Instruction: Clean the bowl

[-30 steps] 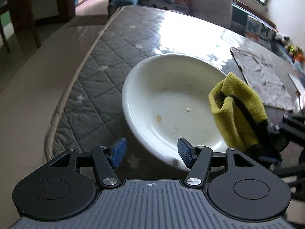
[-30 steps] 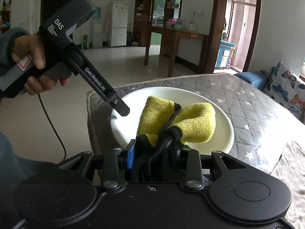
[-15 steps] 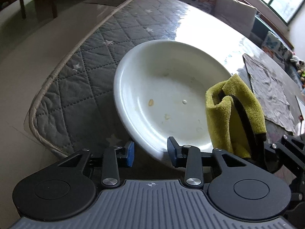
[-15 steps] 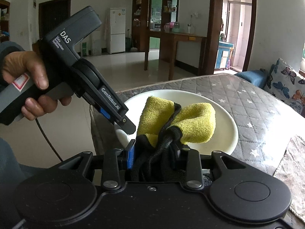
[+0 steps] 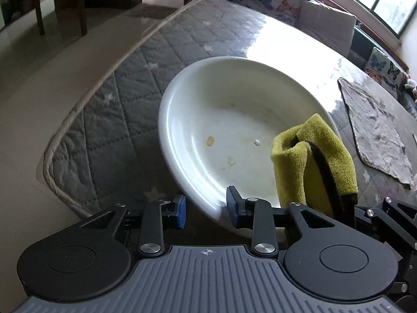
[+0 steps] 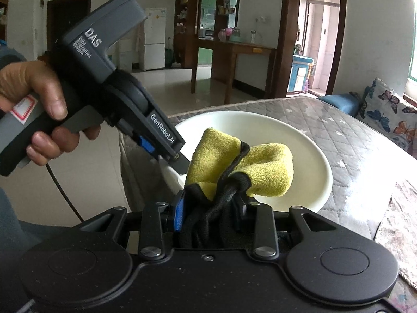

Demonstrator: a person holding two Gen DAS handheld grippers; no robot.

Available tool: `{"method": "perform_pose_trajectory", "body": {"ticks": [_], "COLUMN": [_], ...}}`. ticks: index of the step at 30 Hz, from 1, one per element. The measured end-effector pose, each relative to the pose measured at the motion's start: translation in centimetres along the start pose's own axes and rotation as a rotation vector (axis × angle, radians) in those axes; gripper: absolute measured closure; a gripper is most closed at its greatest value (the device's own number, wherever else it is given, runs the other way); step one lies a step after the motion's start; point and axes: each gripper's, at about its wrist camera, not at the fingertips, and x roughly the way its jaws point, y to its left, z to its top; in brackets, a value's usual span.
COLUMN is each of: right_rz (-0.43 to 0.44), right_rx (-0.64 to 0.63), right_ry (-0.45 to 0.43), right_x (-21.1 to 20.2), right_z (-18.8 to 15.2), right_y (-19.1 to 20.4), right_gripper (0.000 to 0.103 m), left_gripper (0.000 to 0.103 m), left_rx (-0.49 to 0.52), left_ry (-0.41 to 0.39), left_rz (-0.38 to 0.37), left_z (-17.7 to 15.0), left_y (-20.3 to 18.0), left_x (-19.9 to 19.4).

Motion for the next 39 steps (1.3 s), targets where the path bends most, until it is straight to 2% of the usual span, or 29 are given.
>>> {"method": "perform_pose_trajectory", "body": {"ticks": [18,28,39], "right_rz": [-0.076,-0.158,-0.225], "right_rx": [0.012,0.042,0.043], "right_ry": [-0.002,-0.003,0.012], "right_x": [-0.4,-0.6,1.0], "right_z": [-0.8,-1.0,-1.1], "right_y": [-0.2,-2.2,-4.2], "right_gripper": [0.067,0.067,0.067], "left_gripper": [0.074,0.073,0.072], "left_rx": [0.102,0.163,0.213], "left_ry": [-0.037,-0.046,-0.050], "left_rz": [0.019,0.023,0.023], "left_z": [2.2,3.3,4.0], "left_y": [-0.2,-0.5,-0.8], "left_x": [2.1,3.0,3.8]}}
